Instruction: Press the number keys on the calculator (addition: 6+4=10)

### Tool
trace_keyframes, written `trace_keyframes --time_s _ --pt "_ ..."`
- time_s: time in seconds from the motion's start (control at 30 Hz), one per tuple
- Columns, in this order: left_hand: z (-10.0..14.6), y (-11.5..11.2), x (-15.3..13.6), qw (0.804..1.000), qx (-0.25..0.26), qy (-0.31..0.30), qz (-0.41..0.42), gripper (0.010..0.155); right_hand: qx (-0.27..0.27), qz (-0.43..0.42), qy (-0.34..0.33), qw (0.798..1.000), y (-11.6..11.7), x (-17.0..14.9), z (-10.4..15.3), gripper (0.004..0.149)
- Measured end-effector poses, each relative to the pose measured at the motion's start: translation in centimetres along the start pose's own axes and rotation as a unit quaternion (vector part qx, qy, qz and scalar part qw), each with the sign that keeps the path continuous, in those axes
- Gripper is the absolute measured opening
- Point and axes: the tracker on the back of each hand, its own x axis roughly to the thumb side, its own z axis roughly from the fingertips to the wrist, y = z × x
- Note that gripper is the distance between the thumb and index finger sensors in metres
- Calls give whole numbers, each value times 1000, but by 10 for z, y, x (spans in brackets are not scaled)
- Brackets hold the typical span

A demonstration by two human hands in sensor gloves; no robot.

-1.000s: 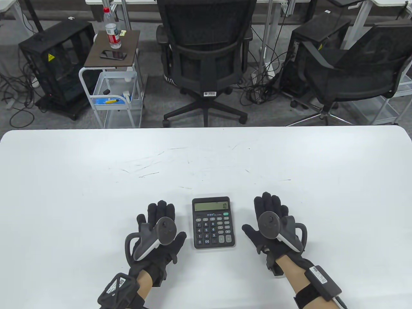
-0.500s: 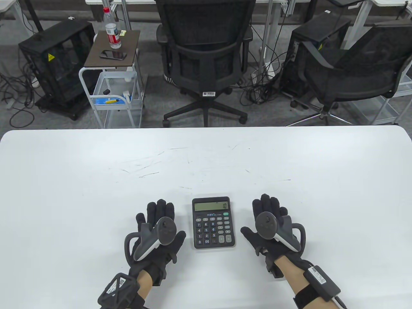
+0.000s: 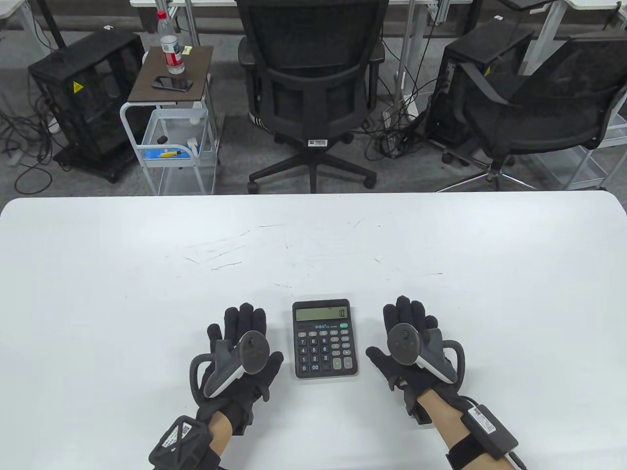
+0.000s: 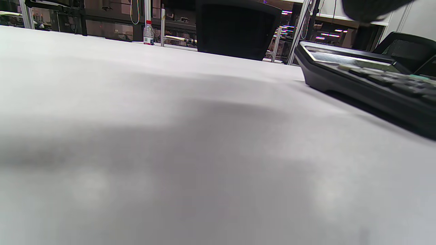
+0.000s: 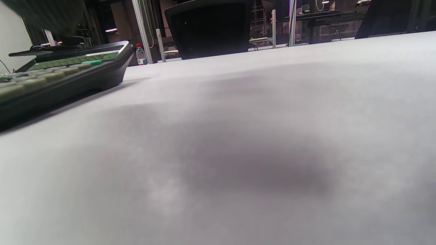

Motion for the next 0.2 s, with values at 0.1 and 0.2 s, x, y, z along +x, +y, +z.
trace_keyframes --time_s 0.1,0.2 --pt "0 0 0 1000 2 0 1 88 0 2 0 1000 0 0 0 93" --pt "0 -1 0 1000 2 -1 0 88 1 6 0 1000 0 1 1 93"
